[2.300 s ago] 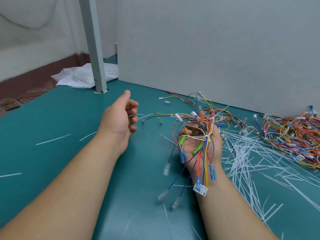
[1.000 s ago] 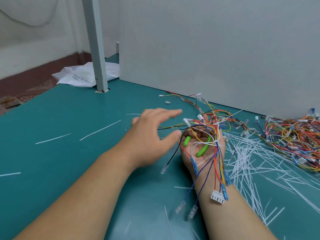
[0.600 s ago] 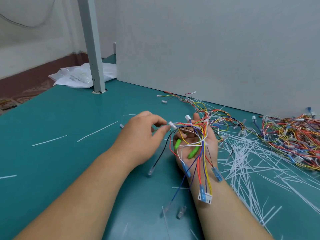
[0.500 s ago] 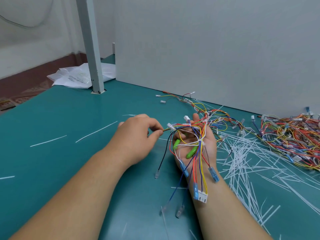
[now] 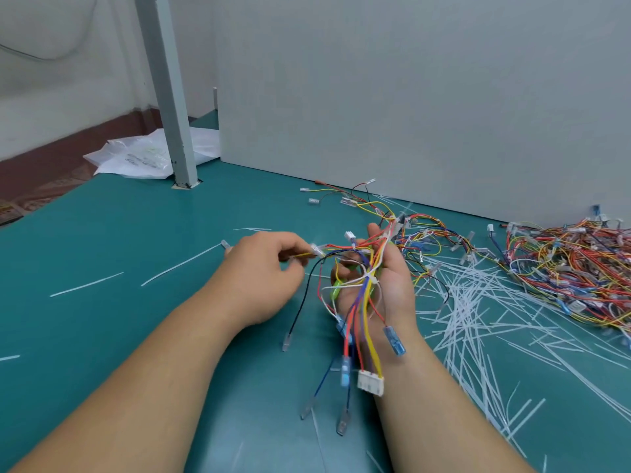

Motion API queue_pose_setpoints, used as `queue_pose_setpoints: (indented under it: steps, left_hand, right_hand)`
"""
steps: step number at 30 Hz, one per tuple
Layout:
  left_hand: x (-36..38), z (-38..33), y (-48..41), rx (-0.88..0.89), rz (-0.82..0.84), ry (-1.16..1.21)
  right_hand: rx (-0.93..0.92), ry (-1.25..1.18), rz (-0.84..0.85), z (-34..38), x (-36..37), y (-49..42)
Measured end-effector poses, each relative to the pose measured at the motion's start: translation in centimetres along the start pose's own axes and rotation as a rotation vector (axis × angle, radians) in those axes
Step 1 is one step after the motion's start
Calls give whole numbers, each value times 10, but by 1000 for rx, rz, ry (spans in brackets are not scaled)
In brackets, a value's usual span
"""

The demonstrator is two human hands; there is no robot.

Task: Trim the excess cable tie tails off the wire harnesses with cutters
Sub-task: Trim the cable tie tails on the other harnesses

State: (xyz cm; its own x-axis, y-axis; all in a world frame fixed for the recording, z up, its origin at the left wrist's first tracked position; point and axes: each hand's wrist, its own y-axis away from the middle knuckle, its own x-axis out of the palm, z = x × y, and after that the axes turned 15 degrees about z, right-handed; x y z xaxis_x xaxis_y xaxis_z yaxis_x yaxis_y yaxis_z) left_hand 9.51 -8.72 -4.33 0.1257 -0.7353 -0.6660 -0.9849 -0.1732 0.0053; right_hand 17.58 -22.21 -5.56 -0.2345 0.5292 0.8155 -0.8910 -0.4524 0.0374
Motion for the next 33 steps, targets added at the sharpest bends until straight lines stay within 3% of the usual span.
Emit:
queue_pose_setpoints:
  steps: [6, 10, 14, 20, 33]
  left_hand:
    - [5, -15, 1, 165, -381, 328]
    - [16, -20, 2, 221, -239, 274]
    - [30, -18, -2, 232, -129, 289]
    - [33, -16, -8, 183, -163, 332]
    - [23, -12, -8, 299, -202, 582]
  right_hand:
    - [-103, 426, 4, -12, -3, 7]
    - [-189, 649, 29, -19, -2, 12]
    - [-187, 635, 132, -22, -2, 14]
    - [-199, 767, 135, -27, -1, 14]
    - [-28, 588, 298, -22, 2, 18]
